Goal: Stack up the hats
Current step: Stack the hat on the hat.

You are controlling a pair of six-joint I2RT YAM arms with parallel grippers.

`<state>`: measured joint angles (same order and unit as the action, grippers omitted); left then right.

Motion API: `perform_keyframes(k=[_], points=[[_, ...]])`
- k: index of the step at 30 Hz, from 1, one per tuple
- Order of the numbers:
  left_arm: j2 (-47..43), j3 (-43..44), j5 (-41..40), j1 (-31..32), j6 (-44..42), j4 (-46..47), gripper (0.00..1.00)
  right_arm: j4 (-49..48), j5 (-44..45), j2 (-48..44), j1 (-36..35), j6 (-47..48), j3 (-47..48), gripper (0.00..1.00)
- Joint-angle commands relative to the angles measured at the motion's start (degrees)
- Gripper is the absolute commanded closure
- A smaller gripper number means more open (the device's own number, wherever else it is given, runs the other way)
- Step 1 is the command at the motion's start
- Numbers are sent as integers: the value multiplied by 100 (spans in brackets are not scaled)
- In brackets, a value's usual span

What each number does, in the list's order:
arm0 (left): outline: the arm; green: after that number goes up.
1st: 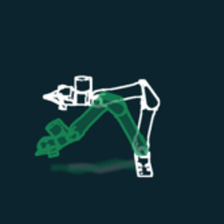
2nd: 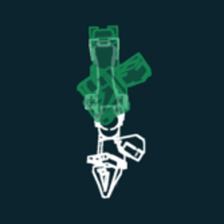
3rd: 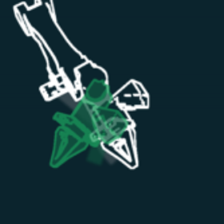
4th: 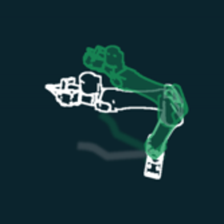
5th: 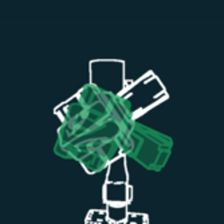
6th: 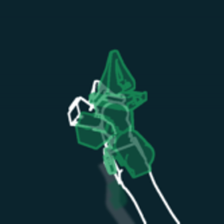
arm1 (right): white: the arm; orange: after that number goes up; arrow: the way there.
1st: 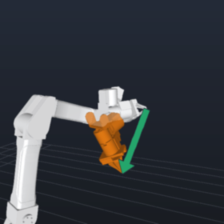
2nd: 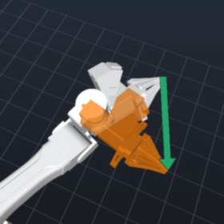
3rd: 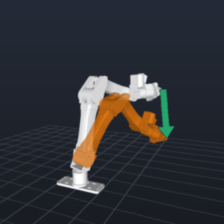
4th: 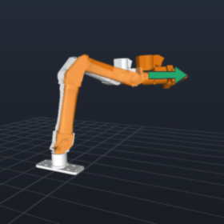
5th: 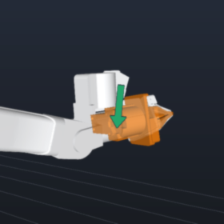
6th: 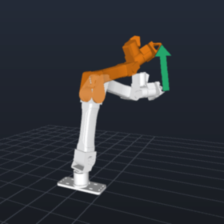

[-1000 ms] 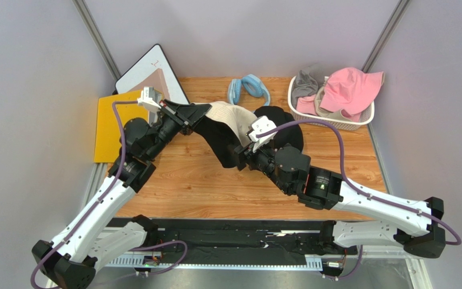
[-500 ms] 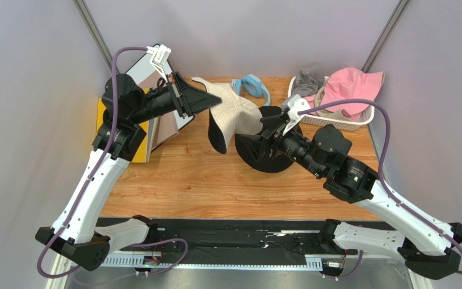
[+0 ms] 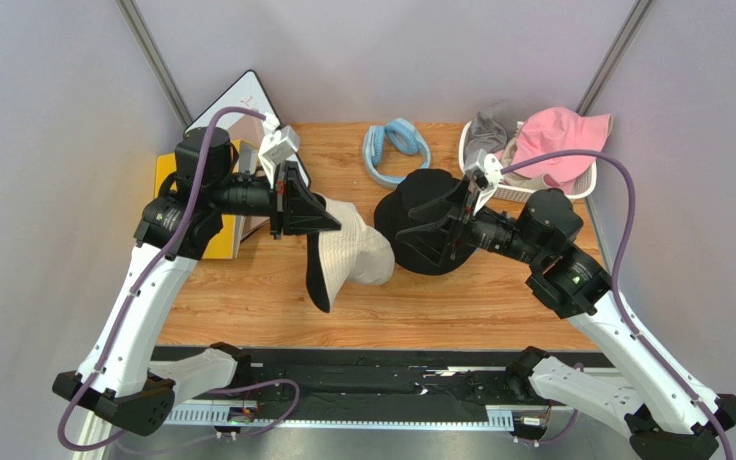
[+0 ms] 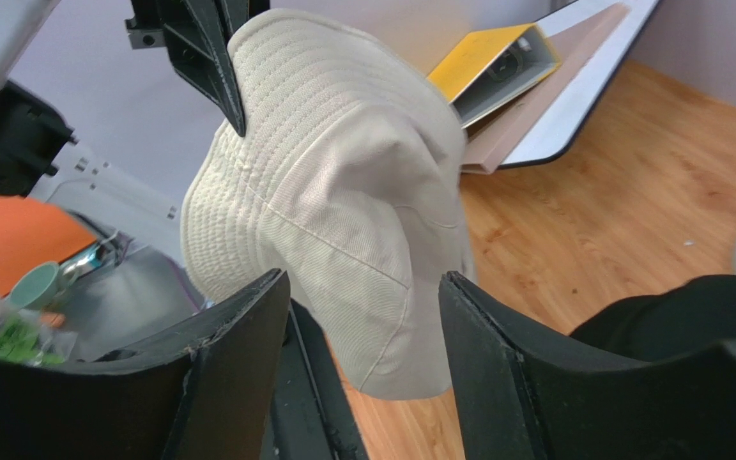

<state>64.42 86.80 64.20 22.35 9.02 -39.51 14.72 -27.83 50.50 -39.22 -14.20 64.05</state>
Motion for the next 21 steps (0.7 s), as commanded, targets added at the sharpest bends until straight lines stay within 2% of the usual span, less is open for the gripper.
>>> perform_keyframes(k=[1,3,6,12,16,18,21], points=[[-360,-163,997,-38,-1725,-601,100,-259,-978,39,20,-250,-445,37],[-352,-173,1390,-38,-2034,-995,100,-277,-1048,39,20,-268,-569,38],[-325,-330,1822,-38,-2272,-1015,100,-399,-1355,100,2,-347,-806,38],[-457,-568,2034,-38,-2431,-1033,100,-549,-1242,136,2,-364,-1193,38],[-597,-700,2210,-38,-2571,-1033,100,-978,-1531,232,-41,-584,-1430,35],[-659,-735,2298,-38,-2624,-1033,100,-1111,-1602,320,-260,-663,-1527,32],[-729,-805,2465,-38,-2659,-1033,100,-1252,-1174,557,-752,-620,-1554,31]])
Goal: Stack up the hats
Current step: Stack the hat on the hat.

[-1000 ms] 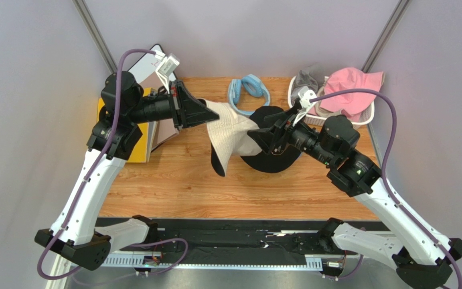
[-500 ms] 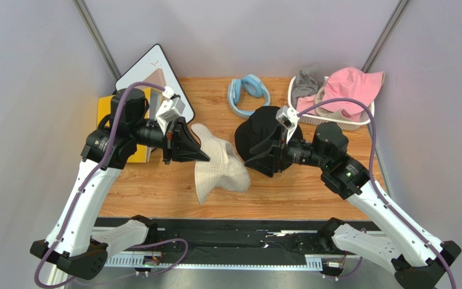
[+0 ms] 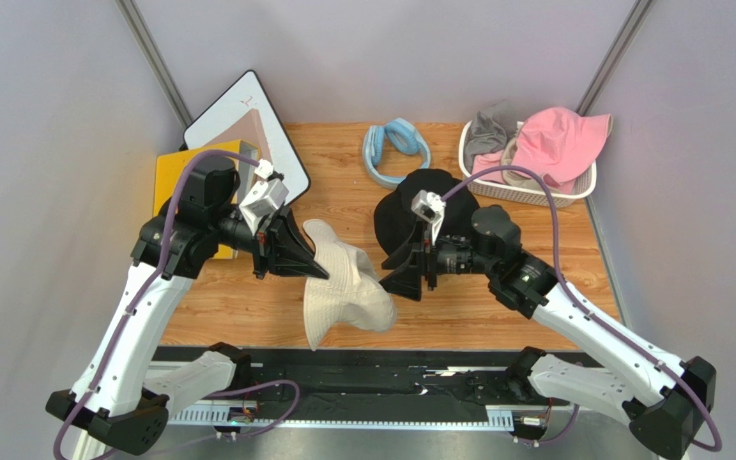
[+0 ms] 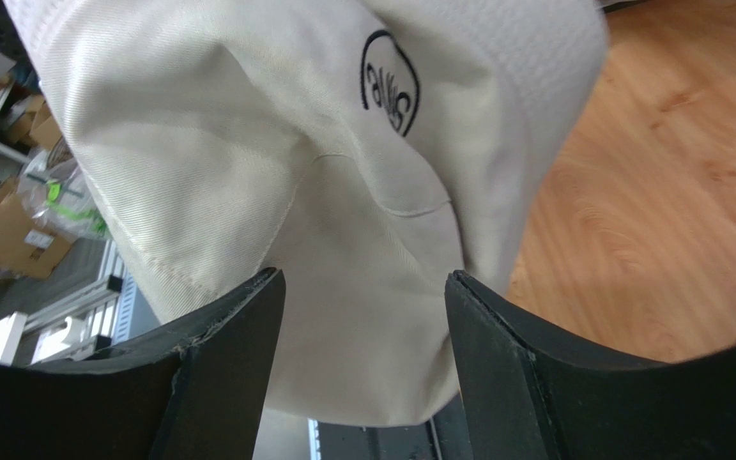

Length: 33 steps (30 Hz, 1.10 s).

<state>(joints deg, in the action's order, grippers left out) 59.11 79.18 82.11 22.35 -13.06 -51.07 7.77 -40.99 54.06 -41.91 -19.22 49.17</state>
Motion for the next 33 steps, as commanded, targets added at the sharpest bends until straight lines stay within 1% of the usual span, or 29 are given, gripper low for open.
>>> perform_keyframes(k=[1,3,6,7,8,9,10,13,14,15,16,18,19,20,23,29,30,31,32,33], points=[[-233,-51,710,-38,-461,123,100,-679,205,349,-572,-108,-65,31],[-277,-104,719,-38,-487,132,100,-898,215,490,-783,-178,-56,32],[-356,-218,780,-38,-496,185,100,-1260,293,684,-950,-292,-74,37],[-383,-245,815,-38,-478,202,100,-1400,311,719,-977,-301,-65,41],[-409,-271,929,-38,-461,290,100,-1453,329,815,-1020,-319,-56,47],[-418,-323,982,-29,-408,360,100,-1506,320,869,-1030,-319,-48,56],[-444,-341,1026,-38,-338,439,100,-1524,337,904,-1038,-310,-21,76],[-514,-438,1027,-29,-118,677,100,-1350,592,887,-1047,-196,23,100],[-532,-473,1009,-38,-13,799,100,-1209,706,817,-1039,-118,84,100],[-558,-543,1000,-38,66,870,100,-1008,1098,599,-1038,22,145,100],[-602,-587,974,-38,136,958,100,-379,1363,475,-1030,320,233,100],[-638,-762,904,-29,452,1309,100,152,1978,72,-890,559,461,100],[-673,-816,904,-29,567,1432,100,485,2042,-44,-802,673,506,100],[-673,-851,904,-38,750,1633,100,593,2051,-167,-584,700,532,100],[-620,-904,904,-38,831,1714,100,831,1972,-519,-266,753,576,100],[-585,-983,851,-29,928,1767,100,1016,1946,-748,-195,745,506,100],[-602,-1027,825,-29,972,1811,100,1103,1772,-748,-195,718,524,100],[-637,-1036,398,-29,1050,1872,100,1156,1640,-748,-195,692,567,95],[-646,-1036,150,-29,1147,1864,100,1183,1517,-792,-195,648,568,87],[-603,-1036,-26,-29,1104,1803,100,1200,1246,-818,-195,596,542,77]])
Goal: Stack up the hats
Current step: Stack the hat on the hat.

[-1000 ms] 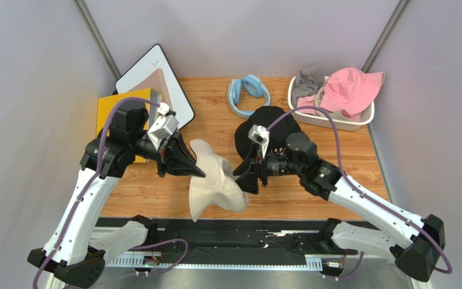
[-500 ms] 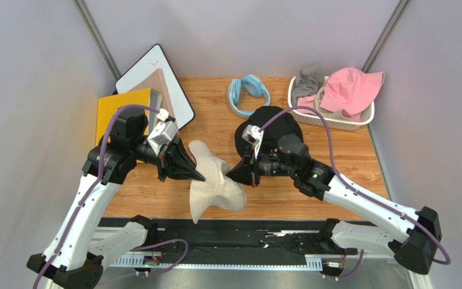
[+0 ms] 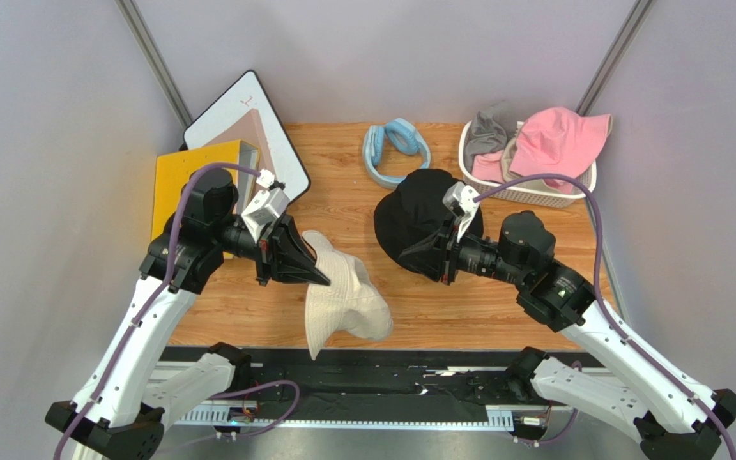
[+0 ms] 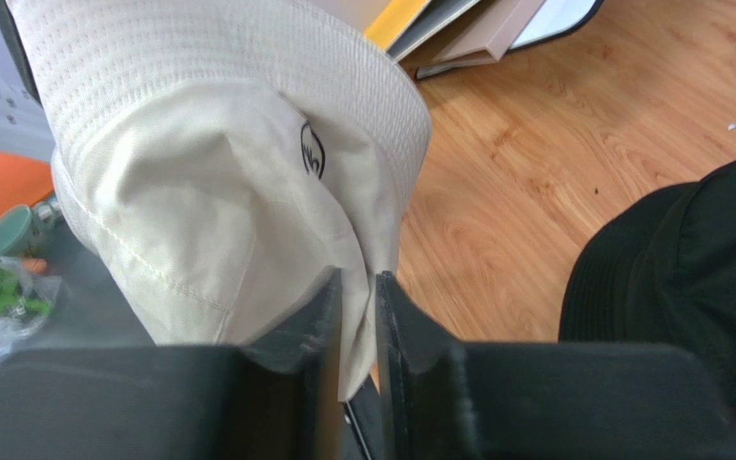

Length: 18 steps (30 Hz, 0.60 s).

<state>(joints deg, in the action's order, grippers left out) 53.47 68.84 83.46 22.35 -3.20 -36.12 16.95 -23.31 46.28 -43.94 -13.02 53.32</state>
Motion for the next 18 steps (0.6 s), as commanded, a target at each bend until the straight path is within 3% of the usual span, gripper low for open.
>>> perform_keyframes(k=[1,4,6,13,18], points=[[5,24,-468,-29,-21,159,100,283,-656,-93,17,-34,91,54],[303,173,-647,-29,83,61,100,186,-991,-312,0,-78,-119,27],[435,296,-524,-29,92,52,100,72,-1184,-365,0,-122,-260,20],[348,385,-419,-29,65,43,100,-271,-1580,-85,-9,-157,-498,19],[322,428,-418,-29,74,43,100,-131,-1299,135,-62,27,-515,19]])
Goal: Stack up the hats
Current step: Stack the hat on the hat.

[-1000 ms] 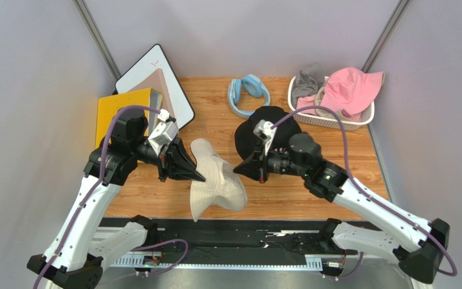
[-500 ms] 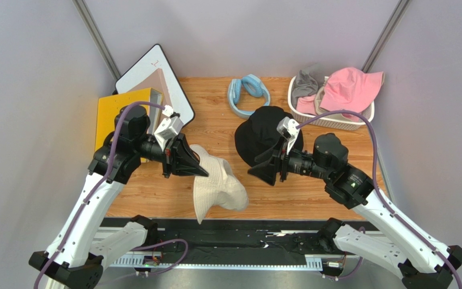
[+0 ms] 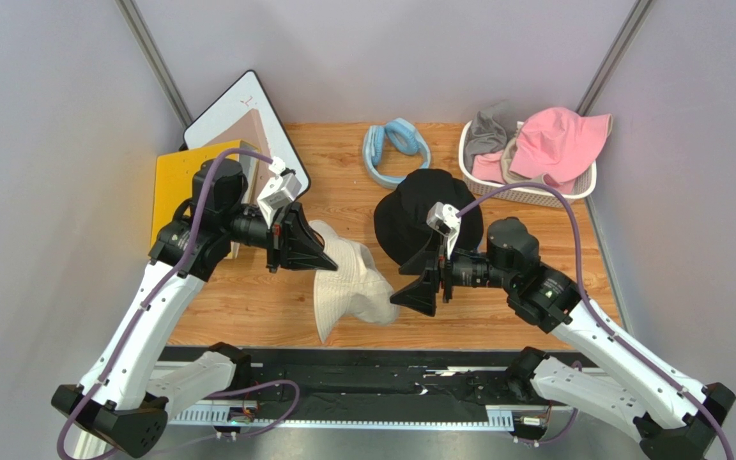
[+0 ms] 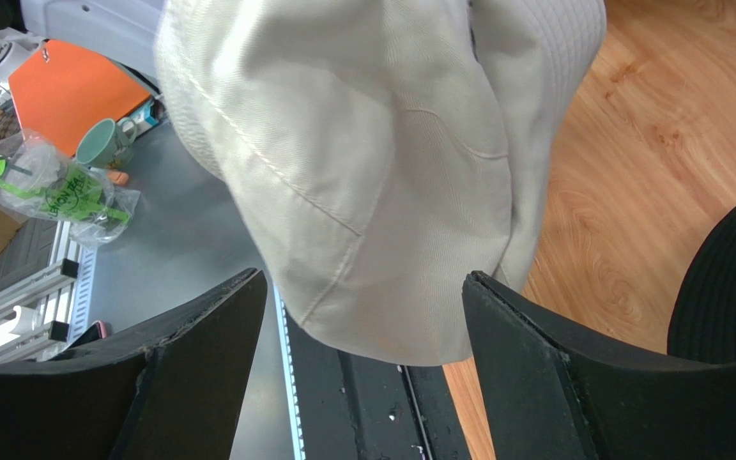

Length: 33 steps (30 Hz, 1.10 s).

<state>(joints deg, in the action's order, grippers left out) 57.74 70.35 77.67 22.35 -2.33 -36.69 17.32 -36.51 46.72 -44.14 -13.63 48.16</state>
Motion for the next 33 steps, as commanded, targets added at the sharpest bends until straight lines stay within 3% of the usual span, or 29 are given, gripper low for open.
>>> perform_keyframes(k=[1,7,11,14,18,20,28,33], points=[[-105,278,161,-29,-5,100,100,-176,13,161,-59,88,-17,19],[-87,304,231,-29,-31,100,100,-685,-102,329,-288,-166,-237,20],[-104,313,258,-20,-40,100,100,-1002,-163,478,-385,-254,-263,27],[-131,313,231,-20,-31,100,100,-1090,-146,522,-411,-281,-246,46],[-149,313,47,-29,-13,92,100,-880,91,488,-411,-228,-141,92],[-140,339,29,-29,-13,92,100,-670,310,409,-411,-132,-70,100],[211,1015,-1192,-11,618,424,100,675,1821,101,-411,518,1229,100],[782,1753,-2077,427,821,566,100,1510,2534,179,-402,975,2152,100]])
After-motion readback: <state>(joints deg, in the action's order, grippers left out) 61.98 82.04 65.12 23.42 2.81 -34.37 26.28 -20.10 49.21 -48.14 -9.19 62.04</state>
